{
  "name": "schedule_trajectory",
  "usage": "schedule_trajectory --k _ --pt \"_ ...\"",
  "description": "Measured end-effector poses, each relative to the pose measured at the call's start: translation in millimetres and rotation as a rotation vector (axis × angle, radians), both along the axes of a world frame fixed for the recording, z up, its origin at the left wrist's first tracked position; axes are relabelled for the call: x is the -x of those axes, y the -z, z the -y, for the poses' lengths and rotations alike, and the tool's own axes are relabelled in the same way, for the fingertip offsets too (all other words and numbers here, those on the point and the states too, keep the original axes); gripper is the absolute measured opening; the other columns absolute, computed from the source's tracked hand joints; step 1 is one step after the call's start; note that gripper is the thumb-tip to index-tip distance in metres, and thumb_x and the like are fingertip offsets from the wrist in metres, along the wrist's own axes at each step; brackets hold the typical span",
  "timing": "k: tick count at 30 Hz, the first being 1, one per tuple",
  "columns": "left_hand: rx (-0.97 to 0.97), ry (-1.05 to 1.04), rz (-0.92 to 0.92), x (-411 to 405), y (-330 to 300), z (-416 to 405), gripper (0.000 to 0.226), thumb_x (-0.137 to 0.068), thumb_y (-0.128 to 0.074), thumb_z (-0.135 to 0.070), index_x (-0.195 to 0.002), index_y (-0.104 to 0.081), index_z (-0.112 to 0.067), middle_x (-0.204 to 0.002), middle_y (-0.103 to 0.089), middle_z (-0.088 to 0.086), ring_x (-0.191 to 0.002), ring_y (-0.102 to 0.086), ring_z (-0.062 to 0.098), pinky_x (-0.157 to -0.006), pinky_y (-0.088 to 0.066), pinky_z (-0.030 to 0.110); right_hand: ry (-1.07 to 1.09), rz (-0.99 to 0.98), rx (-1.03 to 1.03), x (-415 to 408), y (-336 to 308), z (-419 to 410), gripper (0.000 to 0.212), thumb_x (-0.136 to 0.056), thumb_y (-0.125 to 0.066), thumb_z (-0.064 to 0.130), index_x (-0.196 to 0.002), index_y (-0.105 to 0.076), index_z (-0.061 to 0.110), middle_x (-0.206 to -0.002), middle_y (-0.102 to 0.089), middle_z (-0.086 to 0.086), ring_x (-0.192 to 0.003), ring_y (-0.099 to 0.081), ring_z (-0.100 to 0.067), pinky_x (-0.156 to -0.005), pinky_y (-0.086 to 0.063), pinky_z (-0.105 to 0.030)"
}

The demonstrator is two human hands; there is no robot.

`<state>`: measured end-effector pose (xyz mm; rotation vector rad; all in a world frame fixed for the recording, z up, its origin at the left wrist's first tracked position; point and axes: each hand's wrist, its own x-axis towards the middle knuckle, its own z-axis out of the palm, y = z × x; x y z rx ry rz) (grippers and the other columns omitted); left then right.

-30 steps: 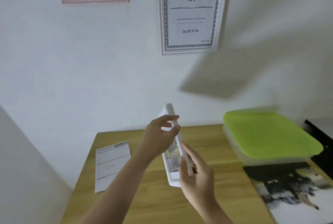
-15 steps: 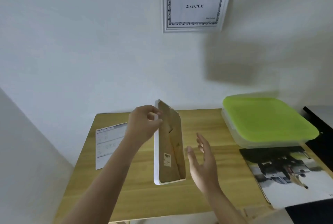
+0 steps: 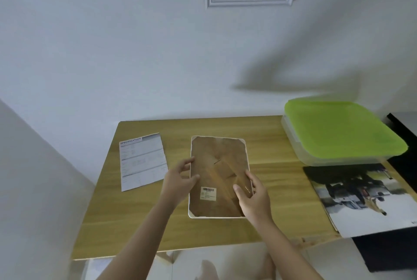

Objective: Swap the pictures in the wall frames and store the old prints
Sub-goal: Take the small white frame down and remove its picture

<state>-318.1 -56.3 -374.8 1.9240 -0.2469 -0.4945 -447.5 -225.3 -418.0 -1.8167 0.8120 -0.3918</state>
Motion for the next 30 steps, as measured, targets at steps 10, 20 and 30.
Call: schedule_trajectory --k 10,20,30 --pt "-0.153 0.136 -0.031 23 78 -23 0.095 -0.060 -0.082 -0.021 -0.141 -0.031 -0.028 -0.127 -0.051 -0.006 -0.098 -0.057 0.011 -0.087 -0.051 0.033 -0.089 -0.265 0.154 -11 38 -5 0.060 -0.081 -0.069 0.028 -0.136 -0.047 0.021 -0.117 -0.046 -0.012 -0.115 -0.043 -0.028 -0.101 -0.033 -0.031" --pt "-0.166 0.203 0.082 17 85 -29 0.091 -0.067 -0.082 -0.024 -0.142 -0.032 -0.020 -0.125 -0.039 -0.009 -0.089 -0.052 0.011 -0.072 -0.044 0.007 -0.114 -0.264 0.234 -8 48 -5 0.060 -0.080 -0.072 0.029 -0.134 -0.049 0.016 -0.100 -0.039 -0.007 -0.105 -0.041 -0.028 -0.099 -0.035 -0.033" --pt "-0.158 0.247 0.139 19 87 -34 0.086 -0.068 -0.081 -0.033 -0.140 -0.038 -0.014 -0.132 -0.039 -0.009 -0.094 -0.053 0.009 -0.078 -0.043 0.005 -0.205 -0.313 0.261 -29 39 19 0.054 -0.077 -0.072 0.032 -0.124 -0.052 0.014 -0.108 -0.038 -0.002 -0.113 -0.044 -0.024 -0.101 -0.039 -0.038"
